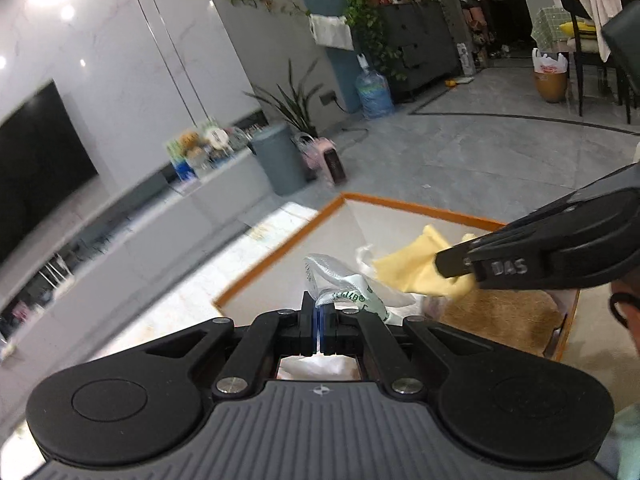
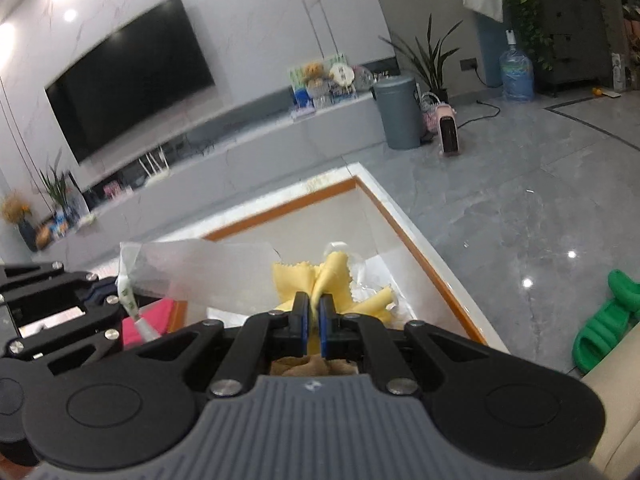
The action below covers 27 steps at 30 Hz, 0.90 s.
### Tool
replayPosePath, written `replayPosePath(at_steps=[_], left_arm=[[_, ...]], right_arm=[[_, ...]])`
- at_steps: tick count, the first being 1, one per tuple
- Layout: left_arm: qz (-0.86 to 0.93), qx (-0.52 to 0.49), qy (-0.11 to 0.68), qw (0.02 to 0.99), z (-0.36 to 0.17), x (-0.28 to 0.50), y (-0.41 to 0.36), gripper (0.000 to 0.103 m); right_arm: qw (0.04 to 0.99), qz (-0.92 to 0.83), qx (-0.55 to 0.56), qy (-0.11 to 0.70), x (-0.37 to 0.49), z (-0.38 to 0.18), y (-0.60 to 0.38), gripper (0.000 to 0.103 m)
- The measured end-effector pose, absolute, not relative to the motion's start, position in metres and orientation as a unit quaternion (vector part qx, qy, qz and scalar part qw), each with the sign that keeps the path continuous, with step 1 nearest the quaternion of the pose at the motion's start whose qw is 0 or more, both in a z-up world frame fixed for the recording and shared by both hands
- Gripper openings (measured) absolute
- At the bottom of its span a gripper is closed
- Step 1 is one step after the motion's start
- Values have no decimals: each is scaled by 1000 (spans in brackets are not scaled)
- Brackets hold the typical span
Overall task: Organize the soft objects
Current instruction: 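Carry the yellow cloth and plastic bag into the orange box with both tools, then open both tools to release the cloth and bag, then withdraw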
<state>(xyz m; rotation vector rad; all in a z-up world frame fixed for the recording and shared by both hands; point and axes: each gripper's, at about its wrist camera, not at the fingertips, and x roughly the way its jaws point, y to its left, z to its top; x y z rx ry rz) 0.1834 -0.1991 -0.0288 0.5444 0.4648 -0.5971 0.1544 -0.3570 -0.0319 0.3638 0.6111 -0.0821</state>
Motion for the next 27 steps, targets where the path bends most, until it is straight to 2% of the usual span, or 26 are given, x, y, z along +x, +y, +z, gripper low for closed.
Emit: replayPosePath(at_steps=[5,7,11,13,15,18,19,27], left_arm=[[-314,266,255,875,-48,183,-202,1],[-317,275,261,869,-54,182,-204,1],[-318,286,263,865,-57,177,-203,3],[-316,288,265,864,-58,175,-203,12],[-315,286,265,865,-55,171,-198,14],[-315,284,259,868,-49,167,-195,29],[-316,284,256,868,-45,170,-199,34],[-293,269,217,892,-22,152,-178,46]], right_arm=[[925,-47,165,339,170,-47,-358,4],[921,-45,159,352,171,-55,-359,8],[917,-32,144,372,174,-67,-353,9],[916,-32,133,376,174,-70,-349,10],[917,-32,125,378,173,-70,-346,14],[921,-32,115,372,169,-64,-342,39],[922,-34,112,368,167,-62,-342,40],[930,-40,110,347,150,-41,-340,45]])
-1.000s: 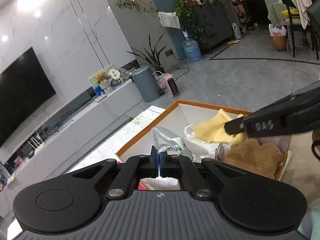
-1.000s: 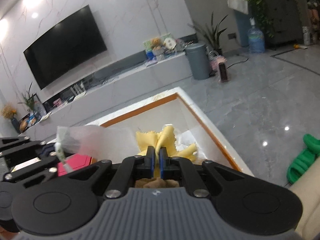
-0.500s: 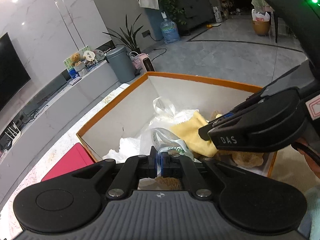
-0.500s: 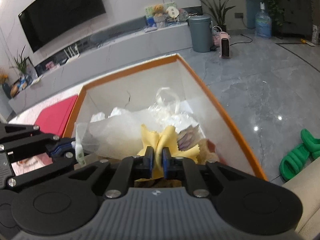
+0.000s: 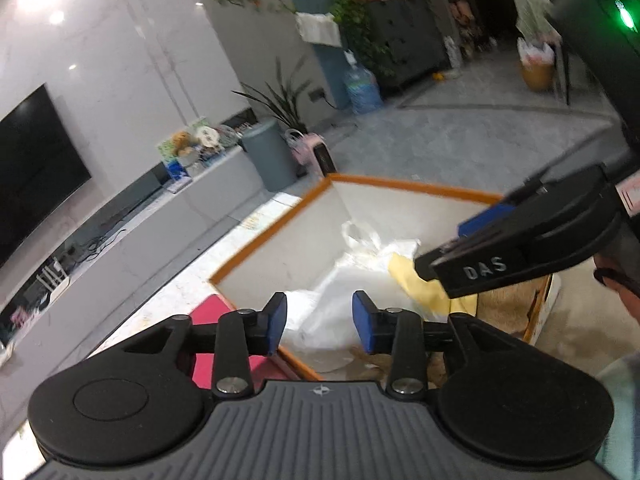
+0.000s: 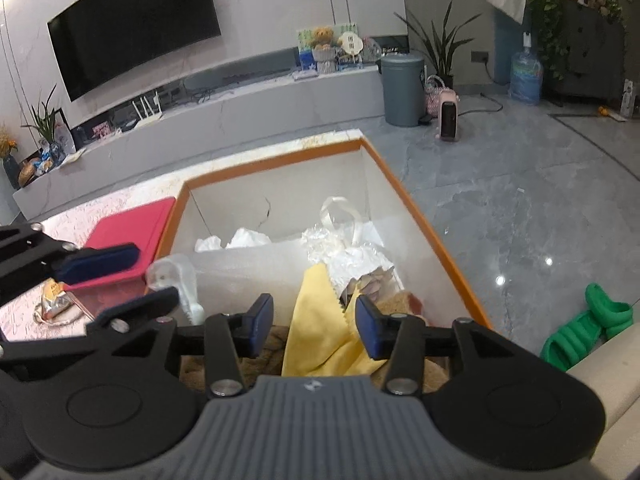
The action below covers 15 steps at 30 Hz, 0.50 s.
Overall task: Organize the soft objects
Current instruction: 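Open both tools to release the cloth and bag, then withdraw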
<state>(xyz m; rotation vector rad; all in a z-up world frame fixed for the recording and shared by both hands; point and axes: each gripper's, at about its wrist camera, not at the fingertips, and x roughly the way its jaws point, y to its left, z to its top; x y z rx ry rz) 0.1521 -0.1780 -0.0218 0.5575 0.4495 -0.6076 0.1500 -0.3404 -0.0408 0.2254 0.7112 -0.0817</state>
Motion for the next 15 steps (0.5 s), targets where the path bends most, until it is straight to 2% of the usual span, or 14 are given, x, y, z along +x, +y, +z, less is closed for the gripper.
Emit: replayPosePath(at_steps=[9,15], left_arm=[[-264,159,209,928,11,142,-121,47],[-226,148,175,947,15,122,-88,52]], right_arm=[[945,-42,121,300,117,-16,-315,49],[959,-33,114,258,92,-10,-276,49]])
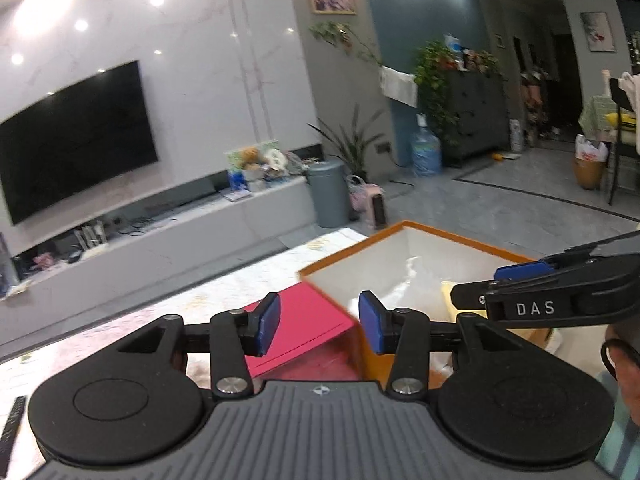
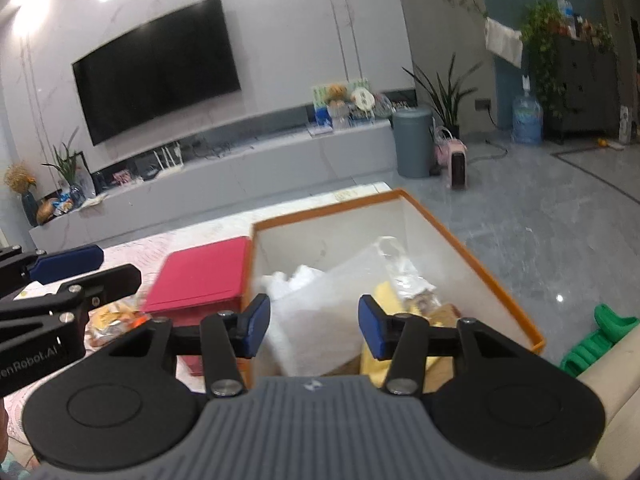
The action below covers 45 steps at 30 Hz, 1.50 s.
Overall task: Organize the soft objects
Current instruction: 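Open both tools to release the cloth and bag, then withdraw, then grasp the Deeyeo snack bag with the left tool while the right tool grasps the knitted toy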
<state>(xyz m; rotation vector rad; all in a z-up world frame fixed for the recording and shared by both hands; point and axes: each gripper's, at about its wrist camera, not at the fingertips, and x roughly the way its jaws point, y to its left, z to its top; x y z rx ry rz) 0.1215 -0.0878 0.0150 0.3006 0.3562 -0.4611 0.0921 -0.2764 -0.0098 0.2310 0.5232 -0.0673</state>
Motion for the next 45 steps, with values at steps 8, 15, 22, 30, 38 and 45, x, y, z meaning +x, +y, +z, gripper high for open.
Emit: replayPosePath(at_steps=[8,15,22,30,38,45], left_arm=[[-166,131,182,960,0,103,-41,52],[-126,109,215,962,-14,104,0,52],[-97,92,238,962,-21,105,32,52],[-87,79,265,957,-21,123,67,52],[-126,105,297,941,-25,180,82,52],[-153,143,330,921,-48,241,86,54]], right_arm=[[973,-15,109,203,65,-17,-221,49],[975,16,92,200,57,-25,-175,49],[972,49,70,220,68,-34,-134,49],[968,89,25,235,93,-45,-92,49],[962,123,-63,237,142,-59,-62,48],[953,135,-137,233,203,-71,-40,48]])
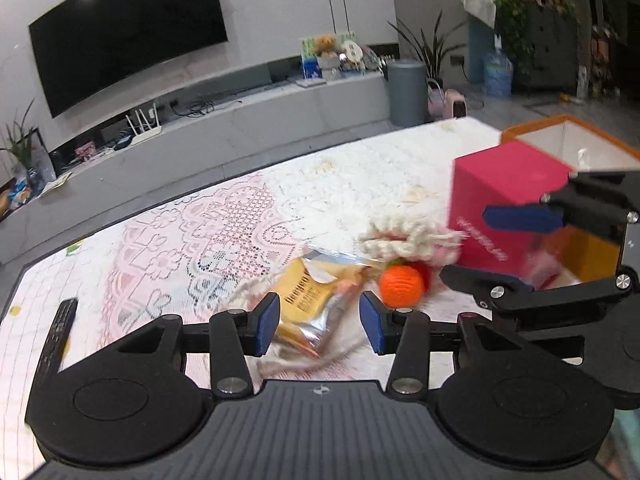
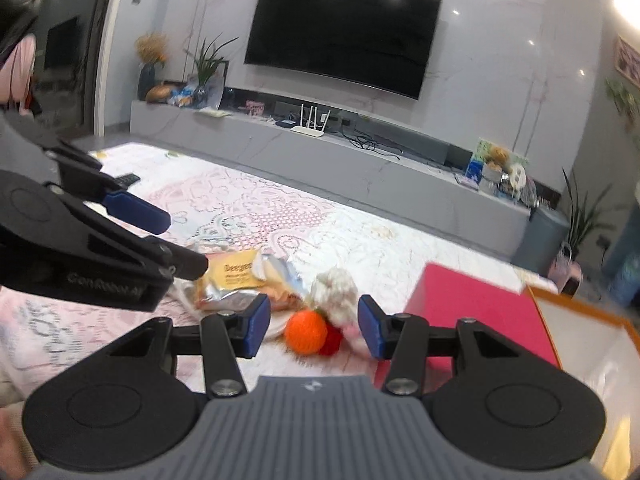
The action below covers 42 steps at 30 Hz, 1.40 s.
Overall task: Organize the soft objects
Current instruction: 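Grasp the Deeyeo snack bag with the left tool while the right tool grasps the knitted toy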
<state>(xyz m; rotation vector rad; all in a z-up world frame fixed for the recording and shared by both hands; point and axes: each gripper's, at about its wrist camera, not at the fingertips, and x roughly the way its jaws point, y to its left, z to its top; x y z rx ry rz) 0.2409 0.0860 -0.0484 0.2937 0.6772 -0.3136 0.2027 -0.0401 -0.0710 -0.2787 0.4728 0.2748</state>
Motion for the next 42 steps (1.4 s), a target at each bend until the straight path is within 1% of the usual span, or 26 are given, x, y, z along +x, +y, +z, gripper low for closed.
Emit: replayPosePath(at_steps=[4,6,8,9,12,17,18,19,23,25,27,28,30,32,33,35,36,41,42], left_arm=[[-168,171,344,908,-64,271,86,57],[-175,170,350,904,-74,284,87,60],[-182,167,354,902,-82,294,88,61],[-187,168,355,901,-86,298,89,63],[-193,182,350,898,-96,304,89,77],[-209,214,343,891,-105,302,88,81],[-212,214,342,890,-105,302,89,85],[-213,210,344,890,-106,304,91,87],[-217,198,353,888,-110,309,92,88],[-220,206,352,886,-114,310,89,93],[-216,216,354,884,-119,310,86,94],[-215,225,354,882,-123,309,84,94],[-210,246,339,883,-129,303,79,96],[-205,244,338,885,-128,302,77,96],[-200,233,344,887,-127,304,78,96],[-191,218,349,891,-127,306,79,92],[-188,213,349,893,-127,306,79,87],[-168,218,341,899,-125,298,70,73],[-164,220,338,900,-124,296,68,69]], right_arm=[[948,137,-169,234,237,-80,-28,47],[945,140,-182,233,252,-85,-22,47],[943,139,-197,230,264,-92,-17,47],[942,138,-201,229,267,-96,-15,47],[940,136,-205,235,278,-106,-15,47],[935,138,-219,242,286,-121,-15,47],[934,139,-216,247,287,-122,-16,47],[934,139,-213,251,289,-124,-17,46],[934,139,-213,251,288,-125,-15,46],[934,140,-210,252,288,-125,-15,46],[934,140,-209,253,288,-125,-16,43],[934,140,-206,254,289,-124,-16,38],[935,142,-198,258,290,-123,-18,35],[937,148,-185,258,291,-122,-21,31],[937,149,-182,258,290,-122,-21,27],[938,149,-179,258,289,-121,-22,24],[938,149,-180,257,288,-120,-22,23],[939,148,-183,251,288,-119,-23,22],[939,148,-182,251,287,-120,-23,22]])
